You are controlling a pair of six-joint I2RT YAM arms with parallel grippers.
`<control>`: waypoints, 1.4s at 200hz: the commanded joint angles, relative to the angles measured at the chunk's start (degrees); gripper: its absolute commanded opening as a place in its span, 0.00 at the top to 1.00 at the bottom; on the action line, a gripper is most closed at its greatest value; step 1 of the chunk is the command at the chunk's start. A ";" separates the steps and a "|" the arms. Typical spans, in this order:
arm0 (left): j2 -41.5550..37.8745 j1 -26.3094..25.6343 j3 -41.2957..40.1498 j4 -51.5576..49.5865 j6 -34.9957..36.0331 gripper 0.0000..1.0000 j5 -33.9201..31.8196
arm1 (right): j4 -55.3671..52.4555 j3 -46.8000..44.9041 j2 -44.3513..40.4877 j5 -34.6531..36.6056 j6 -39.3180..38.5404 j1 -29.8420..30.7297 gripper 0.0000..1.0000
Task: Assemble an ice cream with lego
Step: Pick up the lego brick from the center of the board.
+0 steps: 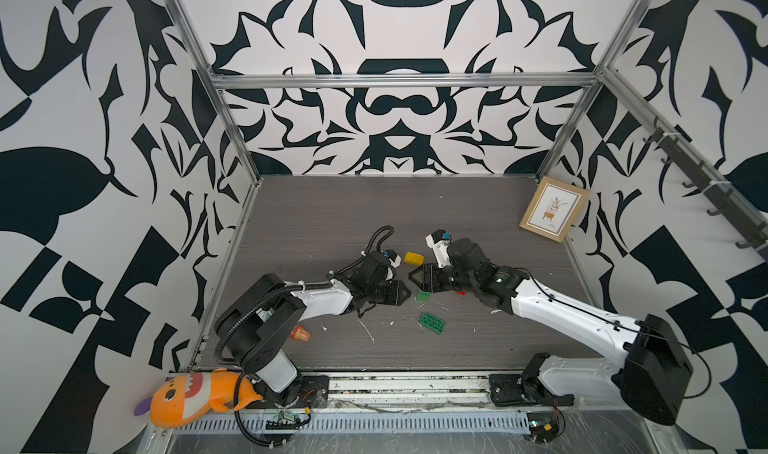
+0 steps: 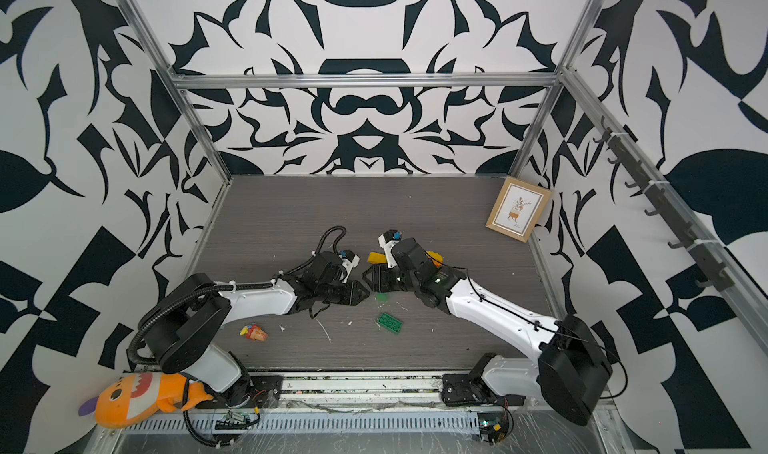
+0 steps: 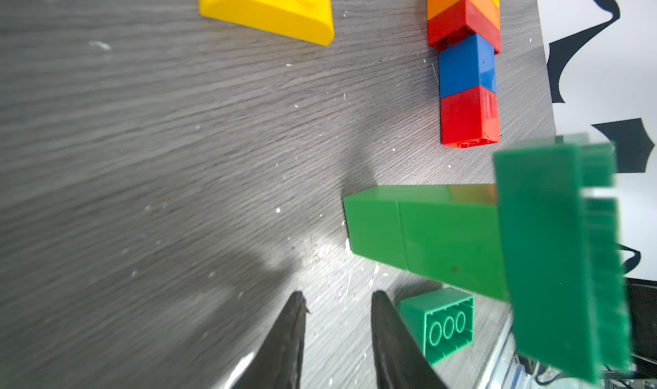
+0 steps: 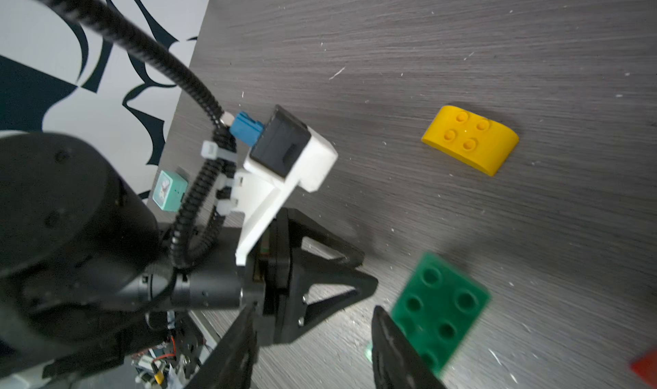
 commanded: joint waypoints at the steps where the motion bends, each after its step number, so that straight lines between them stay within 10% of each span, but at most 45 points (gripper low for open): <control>1: -4.47 1.16 -1.39 -2.40 0.88 0.61 -1.81 | -8.19 -0.45 -8.33 4.58 -6.83 1.72 0.47; 75: -23.66 4.77 -6.51 -9.60 0.57 0.41 -6.58 | -14.42 -10.54 -5.61 18.33 -10.52 16.61 0.39; 211: -34.23 6.12 -7.58 -19.44 2.33 0.37 -11.83 | -5.82 -10.36 8.19 17.95 -12.96 16.88 0.26; 280: -34.73 6.17 -6.16 -20.65 2.57 0.37 -11.03 | -7.14 -12.03 7.97 16.23 -11.17 16.92 0.43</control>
